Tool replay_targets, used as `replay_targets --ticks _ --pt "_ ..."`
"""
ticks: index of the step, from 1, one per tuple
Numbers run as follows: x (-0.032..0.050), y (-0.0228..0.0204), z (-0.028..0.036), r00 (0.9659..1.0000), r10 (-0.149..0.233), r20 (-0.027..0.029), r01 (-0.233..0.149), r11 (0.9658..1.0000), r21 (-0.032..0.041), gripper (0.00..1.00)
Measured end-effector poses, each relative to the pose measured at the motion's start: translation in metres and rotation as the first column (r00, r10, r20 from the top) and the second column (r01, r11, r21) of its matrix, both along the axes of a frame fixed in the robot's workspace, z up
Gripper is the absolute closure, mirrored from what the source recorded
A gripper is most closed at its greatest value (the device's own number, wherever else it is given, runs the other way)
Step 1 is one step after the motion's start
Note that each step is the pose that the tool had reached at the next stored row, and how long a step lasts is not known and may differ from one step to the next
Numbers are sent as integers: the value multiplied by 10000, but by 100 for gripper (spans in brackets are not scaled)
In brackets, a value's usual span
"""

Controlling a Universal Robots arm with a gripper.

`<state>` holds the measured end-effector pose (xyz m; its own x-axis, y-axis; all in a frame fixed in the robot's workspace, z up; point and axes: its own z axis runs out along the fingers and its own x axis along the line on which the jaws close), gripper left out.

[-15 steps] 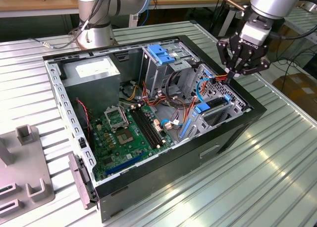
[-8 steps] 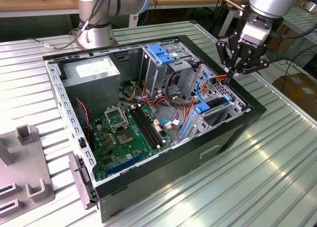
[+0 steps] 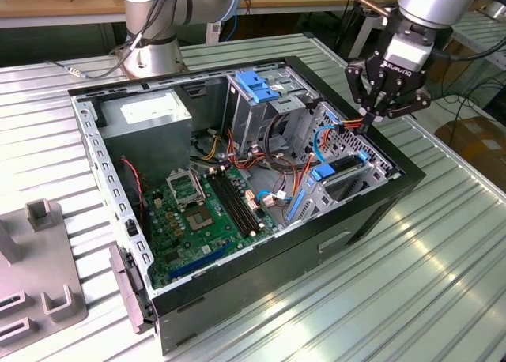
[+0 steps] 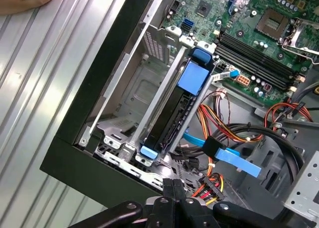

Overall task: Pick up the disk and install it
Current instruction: 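Insert the first disk wire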

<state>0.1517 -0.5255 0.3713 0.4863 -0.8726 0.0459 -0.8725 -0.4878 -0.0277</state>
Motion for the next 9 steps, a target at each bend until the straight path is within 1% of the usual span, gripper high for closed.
replay_targets --ticks 2,3,5,6,7,9 --pt "2 0 0 9996 289 0 -289 9996 1 90" --pt "3 0 0 9985 541 0 -541 9985 0 90" --pt "8 0 -1 9950 1003 0 -1003 9950 2 90" --pt "14 0 -1 9936 1126 -1 -1126 9936 -10 90" --pt "25 -1 3 9936 1131 -4 -1131 9936 -44 90" --pt "32 -1 14 9936 1133 -7 -1133 9936 -48 90"
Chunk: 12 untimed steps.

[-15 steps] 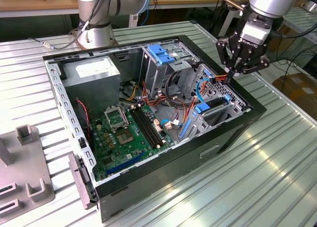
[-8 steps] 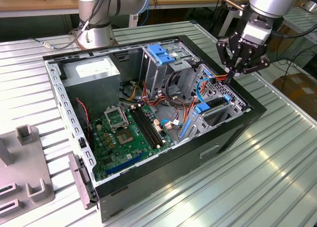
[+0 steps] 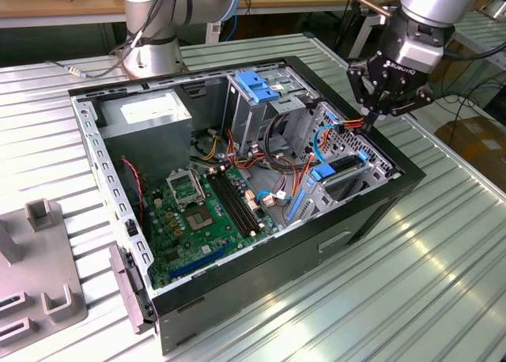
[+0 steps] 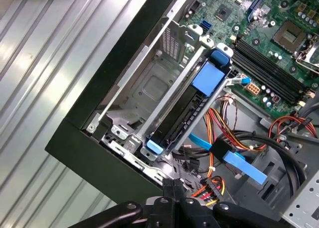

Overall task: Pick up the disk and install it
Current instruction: 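Insert the first disk wire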

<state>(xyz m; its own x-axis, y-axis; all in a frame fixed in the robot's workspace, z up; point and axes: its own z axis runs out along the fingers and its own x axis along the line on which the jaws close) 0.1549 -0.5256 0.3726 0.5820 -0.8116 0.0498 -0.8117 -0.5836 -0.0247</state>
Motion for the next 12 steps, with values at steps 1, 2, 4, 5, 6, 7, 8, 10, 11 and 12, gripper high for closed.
replay_targets --ticks 1,2,4,5,6,7,8,10,11,12 --pt "5 0 11 10000 17 -3 -17 10000 -14 90" --pt "4 1 13 10000 30 -3 -30 10000 -39 90" --pt "5 -1 15 10000 44 -4 -44 10000 -61 90" --pt "5 -2 15 10000 44 -4 -44 10000 -42 90" --pt "5 -2 15 10000 45 -4 -45 10000 -40 90" --pt "5 -2 15 10000 48 -4 -48 10000 -39 90" --pt "6 -2 14 10000 94 -4 -94 9999 -38 90" --pt "8 -2 15 9996 294 1 -294 9996 -39 90" --pt "9 -2 14 9988 493 6 -493 9988 -39 90" --pt "10 -2 14 9976 699 7 -699 9975 -39 90"
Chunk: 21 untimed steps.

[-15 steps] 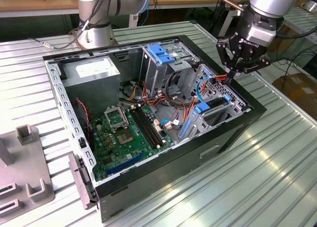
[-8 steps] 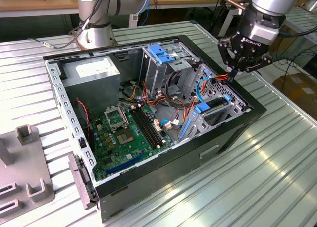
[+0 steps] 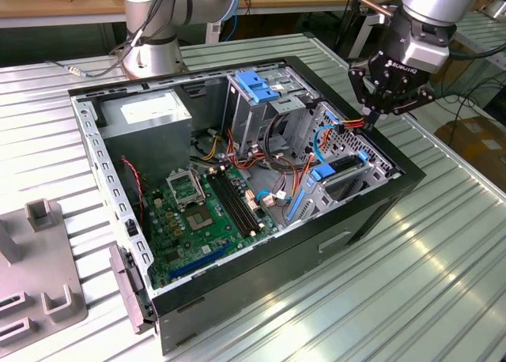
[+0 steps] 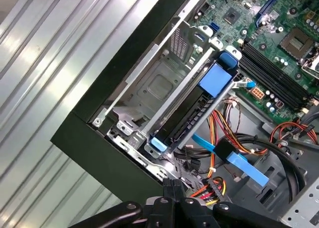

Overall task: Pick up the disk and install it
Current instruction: 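Insert the first disk wire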

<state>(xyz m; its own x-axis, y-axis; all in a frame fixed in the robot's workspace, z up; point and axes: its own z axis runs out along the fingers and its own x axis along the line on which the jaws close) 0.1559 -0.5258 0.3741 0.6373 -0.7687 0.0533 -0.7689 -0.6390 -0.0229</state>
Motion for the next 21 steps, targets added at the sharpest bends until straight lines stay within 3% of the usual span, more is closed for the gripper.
replay_targets --ticks 3,4,6,8,11,14,21 --pt "2 1 0 9984 563 3 -563 9984 0 90" --pt "2 0 0 9958 915 4 -915 9958 0 90" --pt "3 0 0 9931 1174 4 -1174 9931 0 90" --pt "5 0 0 9885 1513 3 -1513 9885 0 90" --pt "12 0 0 9780 2085 4 -2085 9780 0 90" --pt "29 2 -1 9729 2312 3 -2312 9729 -2 90" --pt "93 15 0 9666 2561 2 -2561 9666 -6 90"
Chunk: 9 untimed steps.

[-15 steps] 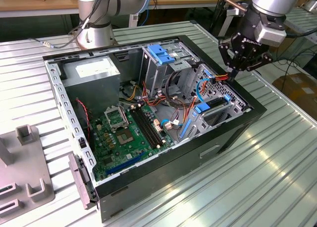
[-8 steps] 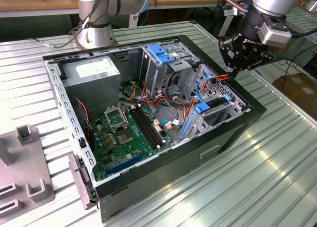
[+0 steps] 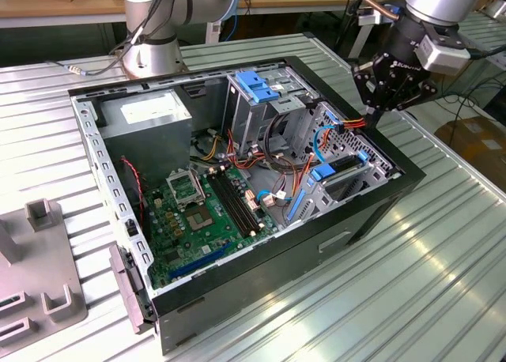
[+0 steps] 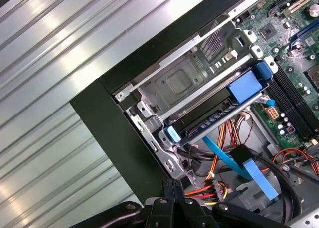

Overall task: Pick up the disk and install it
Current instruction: 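Insert the first disk wire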

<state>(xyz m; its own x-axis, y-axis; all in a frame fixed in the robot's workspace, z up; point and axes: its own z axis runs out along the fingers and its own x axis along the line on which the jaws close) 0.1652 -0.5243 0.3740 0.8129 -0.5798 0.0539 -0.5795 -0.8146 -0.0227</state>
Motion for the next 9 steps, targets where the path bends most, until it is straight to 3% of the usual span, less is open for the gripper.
replay_targets --ticks 9 --pt "37 77 -1 9980 639 0 -639 9980 -1 82"
